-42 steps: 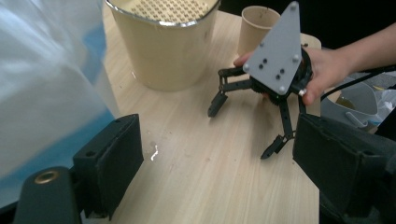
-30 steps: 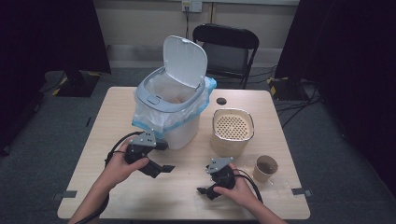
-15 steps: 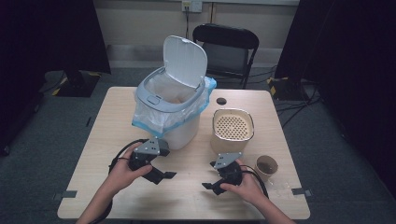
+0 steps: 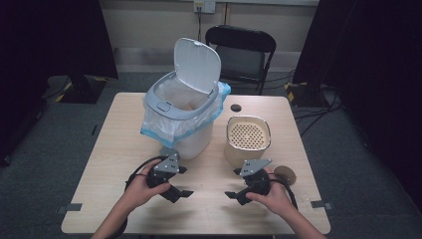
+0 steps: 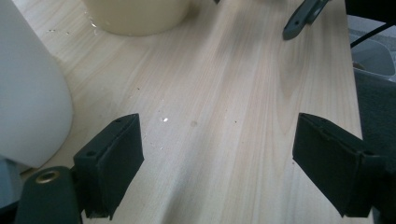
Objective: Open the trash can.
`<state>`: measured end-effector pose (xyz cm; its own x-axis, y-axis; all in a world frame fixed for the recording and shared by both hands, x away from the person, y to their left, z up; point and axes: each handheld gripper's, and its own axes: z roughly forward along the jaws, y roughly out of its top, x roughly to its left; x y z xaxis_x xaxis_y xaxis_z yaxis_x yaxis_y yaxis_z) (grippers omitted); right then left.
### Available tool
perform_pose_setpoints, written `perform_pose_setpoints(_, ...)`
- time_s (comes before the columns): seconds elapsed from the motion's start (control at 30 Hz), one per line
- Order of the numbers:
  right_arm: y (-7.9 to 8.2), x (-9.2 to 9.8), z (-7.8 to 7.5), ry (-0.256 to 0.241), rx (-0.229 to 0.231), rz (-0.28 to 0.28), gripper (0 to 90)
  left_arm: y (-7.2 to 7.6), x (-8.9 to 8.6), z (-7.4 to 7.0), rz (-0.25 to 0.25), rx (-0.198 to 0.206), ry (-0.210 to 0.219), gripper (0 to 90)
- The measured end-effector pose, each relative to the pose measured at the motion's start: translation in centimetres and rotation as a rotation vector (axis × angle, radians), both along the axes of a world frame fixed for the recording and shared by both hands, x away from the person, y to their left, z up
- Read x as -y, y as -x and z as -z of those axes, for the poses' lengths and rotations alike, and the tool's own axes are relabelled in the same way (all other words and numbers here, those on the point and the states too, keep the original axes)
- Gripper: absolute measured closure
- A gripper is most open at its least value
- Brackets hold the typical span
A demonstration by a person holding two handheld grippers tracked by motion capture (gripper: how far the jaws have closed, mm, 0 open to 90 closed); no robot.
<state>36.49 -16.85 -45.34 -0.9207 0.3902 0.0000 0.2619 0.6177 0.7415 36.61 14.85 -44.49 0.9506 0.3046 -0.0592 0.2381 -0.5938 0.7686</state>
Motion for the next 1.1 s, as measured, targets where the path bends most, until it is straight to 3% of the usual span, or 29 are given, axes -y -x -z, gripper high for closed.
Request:
perform_pose_setpoints(0.17, 0.0, 0.5, -0.6, 0.004, 0.000, 0.003, 14.2, 0.0, 0.5, 1.0, 0.008, -0.016, -0.005, 15.8)
perform_pose_setpoints(0.47, -0.1, 1.2, -1.8, 0.012, 0.014, -0.001, 14.2, 0.1, 1.3, 2.3, 0.040, 0.004, -0.054, 15.9)
perform_pose_setpoints(0.8, -0.4, 2.0, -3.0, 0.020, 0.003, 0.001, 14.2, 0.4, 1.3, 3.8, 0.050, -0.004, -0.073, 15.8)
perform_pose_setpoints(1.0, -0.5, 2.7, -3.8, 0.025, 0.010, 0.015, 14.2, 0.5, 1.2, 4.5, 0.087, 0.003, -0.132, 15.9)
perform_pose_setpoints(1.1, -0.4, 3.2, -4.1, 0.028, 0.018, 0.024, 14.1, 0.4, 1.0, 4.9, 0.094, 0.011, -0.126, 15.8)
